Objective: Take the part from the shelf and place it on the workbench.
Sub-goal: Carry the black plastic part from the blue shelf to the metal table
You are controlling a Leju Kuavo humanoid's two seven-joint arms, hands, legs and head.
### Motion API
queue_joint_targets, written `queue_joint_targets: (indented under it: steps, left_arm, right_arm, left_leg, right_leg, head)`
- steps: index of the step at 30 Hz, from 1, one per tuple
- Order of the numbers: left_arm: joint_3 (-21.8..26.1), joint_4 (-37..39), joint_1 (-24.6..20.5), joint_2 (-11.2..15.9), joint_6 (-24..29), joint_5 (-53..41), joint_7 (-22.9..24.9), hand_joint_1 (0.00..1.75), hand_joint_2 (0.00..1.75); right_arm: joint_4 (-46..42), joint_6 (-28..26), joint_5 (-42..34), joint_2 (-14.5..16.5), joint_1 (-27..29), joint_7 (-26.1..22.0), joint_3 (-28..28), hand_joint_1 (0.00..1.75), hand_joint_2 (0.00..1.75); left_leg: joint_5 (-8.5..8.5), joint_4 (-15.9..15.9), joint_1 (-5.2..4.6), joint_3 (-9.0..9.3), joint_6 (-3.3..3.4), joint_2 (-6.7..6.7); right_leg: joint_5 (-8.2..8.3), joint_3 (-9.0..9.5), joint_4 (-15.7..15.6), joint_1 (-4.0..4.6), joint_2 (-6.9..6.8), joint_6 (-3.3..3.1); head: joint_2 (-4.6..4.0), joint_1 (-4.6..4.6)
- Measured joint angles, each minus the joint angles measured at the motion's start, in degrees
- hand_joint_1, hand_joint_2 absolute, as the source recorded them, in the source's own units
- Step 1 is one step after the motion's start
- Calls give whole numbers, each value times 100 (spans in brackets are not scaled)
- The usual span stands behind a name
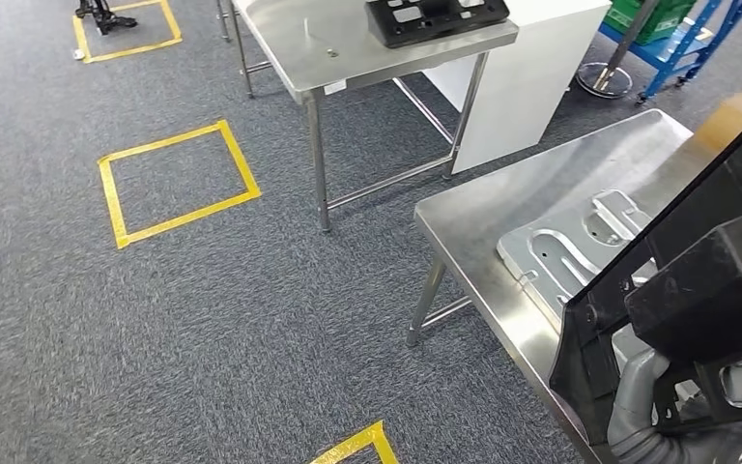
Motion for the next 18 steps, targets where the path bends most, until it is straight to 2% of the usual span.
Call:
queue_joint_targets:
  steps: [2,3,5,6,8,9,10,11,12,13,14,15,16,17,18]
  left_arm:
    - [0,0,-7,-8,0,0,0,0,175]
    - [1,0,-10,-11,0,0,0,0,175]
    - [0,0,-17,-13,0,-1,0,0,175]
    - [-2,0,-21,-10,-1,-1,-1,0,175]
    - [-5,0,-20,-2,-1,-1,-3,0,175]
    - [-4,0,-12,3,-1,-1,-4,0,175]
    - [-2,0,-4,7,0,0,-4,0,175]
    - [1,0,4,9,-1,-1,-2,0,175]
    - [2,0,10,12,-1,-1,-1,0,175]
    - [3,0,13,15,-1,-2,1,0,175]
    - [4,0,14,18,-1,-2,2,0,175]
    - [4,0,14,20,-1,-2,2,0,175]
    - [3,1,11,22,-1,-3,2,0,175]
    - [2,1,6,22,-1,-3,2,0,175]
    - [1,2,1,22,-1,-3,2,0,175]
  right_arm:
    - [-2,0,0,-2,-4,1,0,175,175]
    - [-2,0,0,-4,-5,1,0,175,175]
    - [-4,0,0,-6,-2,1,0,175,175]
    - [-5,-1,0,-7,3,0,0,175,175]
    - [-6,-2,0,-7,-5,-1,5,175,175]
    - [-5,-3,0,-7,-8,0,10,175,175]
    - [-3,-2,0,-7,-13,1,16,175,175]
    - [-1,-1,0,-7,-12,1,20,175,175]
    - [3,1,0,-7,-9,2,21,175,175]
    - [5,2,0,-7,-8,2,22,175,175]
    - [7,3,0,-7,-8,2,22,175,175]
    - [8,3,0,-7,-8,2,23,175,175]
    - [8,2,0,-7,-8,2,23,175,175]
    - [8,2,0,-7,-8,2,24,175,175]
    - [8,2,0,-7,-7,2,24,175,175]
  left_leg:
    - [-36,-5,-18,49,-38,92]
    - [-46,-12,-22,65,-62,137]
    - [-60,-49,-30,119,-115,246]
    - [-89,-43,-29,148,-143,236]
    - [-289,235,-24,69,-185,14]
    - [-453,551,-11,-79,-195,-154]
    - [-618,929,-7,-275,-203,-267]
    - [-719,1262,-5,-465,-215,-318]
    - [-720,1448,-4,-595,-224,-337]
    - [-601,1416,-3,-627,-230,-342]
    - [-387,1171,0,-555,-232,-348]
    - [-158,791,5,-415,-232,-371]
    - [-1,450,3,-282,-226,-410]
    - [88,211,0,-191,-203,-439]
    - [106,98,-9,-155,-172,-462]
  right_leg:
    - [216,342,-656,78,-227,-103]
    - [227,396,-783,112,-288,-144]
    - [238,404,-834,127,-182,-187]
    - [260,435,-886,109,-117,-206]
    - [307,515,-995,56,7,-254]
    - [319,534,-1015,40,63,-272]
    - [319,535,-1014,34,125,-288]
    - [314,533,-1004,32,192,-295]
    - [306,532,-992,33,257,-298]
    - [295,535,-975,31,318,-293]
    - [277,539,-949,25,373,-280]
    - [253,539,-912,18,418,-260]
    - [223,528,-864,20,456,-230]
    - [198,511,-822,24,485,-198]
    - [183,491,-794,29,505,-169]
  head:
    - [0,0]
    - [0,2]
    - [-1,6]
    - [-1,6]
    - [-1,-9]
    - [-1,-18]
    - [0,-28]
    - [0,-31]
    - [0,-35]
    - [-1,-34]
    - [-1,-36]
    - [-1,-38]
    - [-1,-42]
    - [-1,-45]
    - [0,-48]
